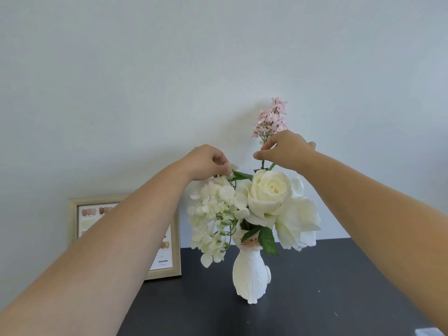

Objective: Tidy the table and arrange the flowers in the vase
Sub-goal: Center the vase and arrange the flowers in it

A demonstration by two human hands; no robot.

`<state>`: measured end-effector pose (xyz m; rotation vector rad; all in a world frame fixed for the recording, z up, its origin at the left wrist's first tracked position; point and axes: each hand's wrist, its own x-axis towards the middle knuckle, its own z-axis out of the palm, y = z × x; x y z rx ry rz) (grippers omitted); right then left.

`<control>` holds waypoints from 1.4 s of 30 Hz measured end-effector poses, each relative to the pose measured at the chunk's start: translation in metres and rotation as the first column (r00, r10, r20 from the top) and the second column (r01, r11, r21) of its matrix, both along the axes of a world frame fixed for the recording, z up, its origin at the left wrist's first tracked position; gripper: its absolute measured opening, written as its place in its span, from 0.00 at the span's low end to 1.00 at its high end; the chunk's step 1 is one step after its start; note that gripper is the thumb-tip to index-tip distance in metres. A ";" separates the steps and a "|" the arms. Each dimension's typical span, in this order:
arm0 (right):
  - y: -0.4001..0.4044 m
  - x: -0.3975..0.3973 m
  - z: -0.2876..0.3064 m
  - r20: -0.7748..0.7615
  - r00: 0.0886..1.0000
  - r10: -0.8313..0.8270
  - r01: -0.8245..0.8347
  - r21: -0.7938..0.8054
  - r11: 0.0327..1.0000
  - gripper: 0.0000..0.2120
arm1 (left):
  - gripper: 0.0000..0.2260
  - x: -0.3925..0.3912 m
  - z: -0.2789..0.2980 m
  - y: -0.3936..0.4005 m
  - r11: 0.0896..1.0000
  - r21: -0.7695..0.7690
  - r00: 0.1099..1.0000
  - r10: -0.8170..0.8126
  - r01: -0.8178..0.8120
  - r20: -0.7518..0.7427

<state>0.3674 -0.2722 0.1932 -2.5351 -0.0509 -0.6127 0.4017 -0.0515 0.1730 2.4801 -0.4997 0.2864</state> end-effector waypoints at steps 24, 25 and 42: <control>0.004 -0.008 -0.006 -0.022 0.972 0.233 -0.203 0.417 0.886 0.08 | 0.10 -0.021 -0.008 -0.029 0.999 -0.034 0.997 -0.010 0.013 0.073; 0.004 -0.009 -0.006 -0.020 0.971 0.237 -0.209 0.400 0.892 0.07 | 0.09 -0.021 -0.007 -0.027 0.999 -0.041 0.997 -0.016 0.019 0.075; 0.000 -0.009 -0.010 -0.028 0.973 0.231 -0.212 0.299 0.930 0.04 | 0.19 -0.018 -0.012 0.013 0.969 -0.247 0.956 -0.069 -0.004 -0.286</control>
